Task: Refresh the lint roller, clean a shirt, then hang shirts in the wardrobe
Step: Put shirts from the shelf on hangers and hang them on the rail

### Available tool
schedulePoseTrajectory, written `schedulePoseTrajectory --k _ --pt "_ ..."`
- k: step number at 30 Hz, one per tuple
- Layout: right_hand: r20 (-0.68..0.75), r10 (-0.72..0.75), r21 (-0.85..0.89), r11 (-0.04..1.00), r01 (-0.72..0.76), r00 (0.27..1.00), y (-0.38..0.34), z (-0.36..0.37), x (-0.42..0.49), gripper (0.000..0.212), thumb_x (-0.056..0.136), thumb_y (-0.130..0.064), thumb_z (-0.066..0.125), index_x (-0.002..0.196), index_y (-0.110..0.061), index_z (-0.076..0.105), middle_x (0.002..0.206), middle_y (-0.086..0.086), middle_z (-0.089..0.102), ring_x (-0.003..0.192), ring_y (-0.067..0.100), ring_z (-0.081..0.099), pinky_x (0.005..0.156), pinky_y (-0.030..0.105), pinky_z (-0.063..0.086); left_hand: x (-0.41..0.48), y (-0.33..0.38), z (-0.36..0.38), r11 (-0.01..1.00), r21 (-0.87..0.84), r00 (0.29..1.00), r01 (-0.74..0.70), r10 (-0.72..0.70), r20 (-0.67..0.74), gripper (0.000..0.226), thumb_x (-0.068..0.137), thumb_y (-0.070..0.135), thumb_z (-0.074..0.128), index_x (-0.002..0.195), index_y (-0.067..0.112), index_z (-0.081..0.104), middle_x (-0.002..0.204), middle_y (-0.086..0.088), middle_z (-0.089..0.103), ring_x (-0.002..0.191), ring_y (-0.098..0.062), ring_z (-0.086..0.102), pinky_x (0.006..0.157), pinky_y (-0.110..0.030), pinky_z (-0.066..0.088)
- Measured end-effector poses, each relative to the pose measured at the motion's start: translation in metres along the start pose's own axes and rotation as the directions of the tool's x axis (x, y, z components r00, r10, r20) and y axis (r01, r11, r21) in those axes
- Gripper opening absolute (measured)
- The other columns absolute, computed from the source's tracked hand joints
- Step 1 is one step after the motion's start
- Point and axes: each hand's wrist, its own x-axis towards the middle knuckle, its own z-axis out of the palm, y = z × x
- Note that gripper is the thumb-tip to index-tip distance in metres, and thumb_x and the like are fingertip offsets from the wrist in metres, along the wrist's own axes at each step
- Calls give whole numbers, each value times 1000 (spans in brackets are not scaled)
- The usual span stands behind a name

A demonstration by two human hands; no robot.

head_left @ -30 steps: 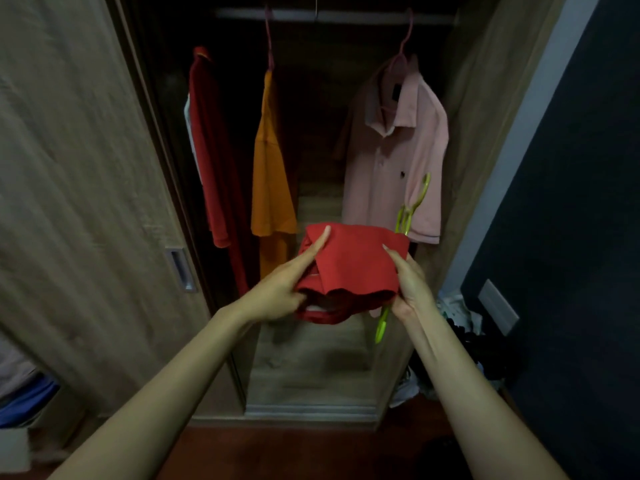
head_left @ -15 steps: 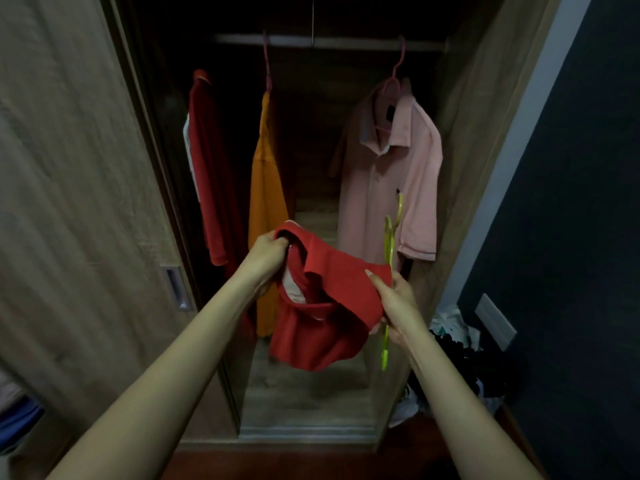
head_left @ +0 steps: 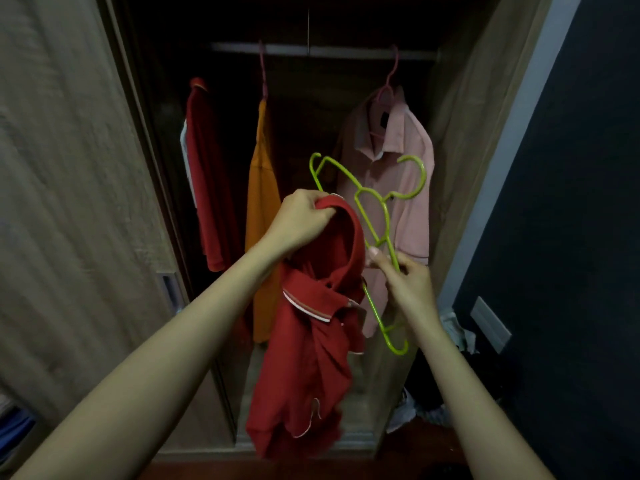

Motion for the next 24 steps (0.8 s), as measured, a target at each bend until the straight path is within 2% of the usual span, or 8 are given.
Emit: schedulePoseTrajectory --k 2,3,7,10,13,18,21,24 --pt "104 50 100 993 -60 993 -8 6 2 14 79 -27 73 84 -15 68 42 -11 52 37 1 42 41 14 33 0 4 2 999 25 999 -32 31 19 21 87 16 54 92 13 74 80 -10 71 79 -19 65 69 -30 44" --pt "157 66 131 988 -87 985 -10 8 2 12 78 -22 74 87 -17 67 46 -14 57 40 -3 47 43 11 36 0 5 4 999 31 999 -41 40 25 21 87 16 54 91 11 74 83 -12 72 82 -21 65 72 -30 45" --pt "232 45 149 986 -81 972 -11 10 0 25 77 -10 74 102 -5 69 82 -2 75 73 6 69 66 18 52 3 7 3 996 32 997 -79 78 24 20 88 19 55 89 14 74 76 -7 70 75 -15 62 63 -22 41" --pt "225 68 234 965 -122 972 -24 9 -2 8 84 -3 65 91 -4 62 49 -11 63 42 -4 56 43 7 41 5 7 -2 988 61 989 -140 137 55 19 87 18 55 89 14 73 79 -4 71 80 -14 64 71 -25 42" --pt "192 109 336 927 -170 975 -35 8 1 15 88 -1 60 80 -10 51 32 -11 45 26 -3 40 30 7 30 5 -4 -11 974 103 976 -200 189 106 14 85 14 58 87 16 71 80 0 71 80 -10 63 73 -28 44" --pt "167 93 301 943 -141 982 -37 7 12 21 79 -10 73 79 -13 51 37 -12 37 27 0 27 28 13 20 4 -28 -24 958 50 928 -283 261 267 4 84 30 69 86 27 68 81 3 71 77 0 62 77 -35 50" --pt "213 94 255 956 -148 973 -36 6 16 34 66 -27 77 85 -14 53 40 -10 35 27 3 22 30 12 17 1 -29 -31 975 -36 918 -218 218 330 21 77 39 77 96 39 69 92 9 73 89 -2 66 86 -34 52" --pt "239 86 258 955 -148 967 -39 4 16 34 62 -33 73 86 -14 57 39 -12 34 27 1 21 30 11 16 -3 -27 -39 974 -165 901 -153 206 381 26 70 38 79 95 38 71 91 7 73 85 -3 64 86 -37 53"
